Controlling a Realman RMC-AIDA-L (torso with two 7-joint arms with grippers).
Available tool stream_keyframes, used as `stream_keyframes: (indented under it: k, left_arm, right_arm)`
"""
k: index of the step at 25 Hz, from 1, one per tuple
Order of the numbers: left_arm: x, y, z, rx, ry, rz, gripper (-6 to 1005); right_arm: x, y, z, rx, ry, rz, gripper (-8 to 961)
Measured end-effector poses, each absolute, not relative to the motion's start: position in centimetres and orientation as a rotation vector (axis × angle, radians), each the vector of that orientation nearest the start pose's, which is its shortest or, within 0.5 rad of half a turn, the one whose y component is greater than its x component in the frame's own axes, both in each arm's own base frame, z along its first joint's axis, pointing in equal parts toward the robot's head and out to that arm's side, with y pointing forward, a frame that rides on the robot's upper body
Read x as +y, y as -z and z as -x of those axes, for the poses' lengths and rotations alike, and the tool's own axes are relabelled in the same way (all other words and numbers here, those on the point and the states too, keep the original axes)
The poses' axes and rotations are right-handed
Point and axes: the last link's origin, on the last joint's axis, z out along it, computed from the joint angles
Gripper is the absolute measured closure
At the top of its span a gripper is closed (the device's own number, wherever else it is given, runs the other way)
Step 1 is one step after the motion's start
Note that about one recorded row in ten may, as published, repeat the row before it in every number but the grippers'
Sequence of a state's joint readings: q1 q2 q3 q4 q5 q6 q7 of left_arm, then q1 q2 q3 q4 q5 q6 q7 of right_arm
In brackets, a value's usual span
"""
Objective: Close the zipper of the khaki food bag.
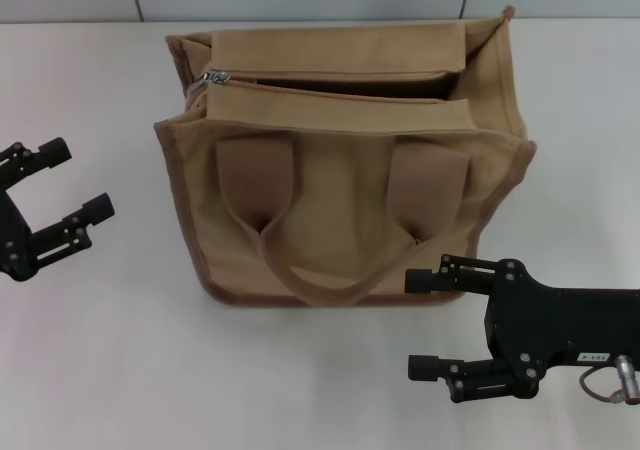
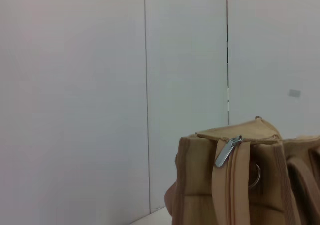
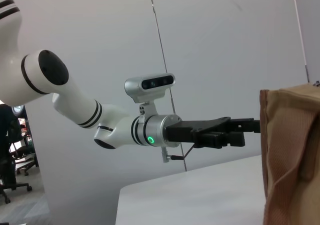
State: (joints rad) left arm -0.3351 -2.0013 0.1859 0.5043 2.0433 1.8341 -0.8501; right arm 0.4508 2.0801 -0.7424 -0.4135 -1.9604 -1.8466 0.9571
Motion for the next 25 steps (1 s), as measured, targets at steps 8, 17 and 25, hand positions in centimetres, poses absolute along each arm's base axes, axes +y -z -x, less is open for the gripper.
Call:
stream_keyframes:
  k: [8, 17, 25]
  left_arm:
    - [26.9, -5.1, 32.3, -0.295, 0.918, 2.351, 246]
    - [31.0, -2.8, 30.5, -0.309, 0.853, 2.346, 279]
    - [32.6, -1.9, 29.1, -0.272, 0.837, 2.381, 308]
  right_arm:
    - [24.7, 3.3, -26.3, 0.299, -1.079, 2.914, 137]
    - [24.7, 3.2, -26.4, 0.303, -1.078, 2.903, 136]
    - [24.8, 3.0, -26.4, 0.299, -1.076, 2.898, 137]
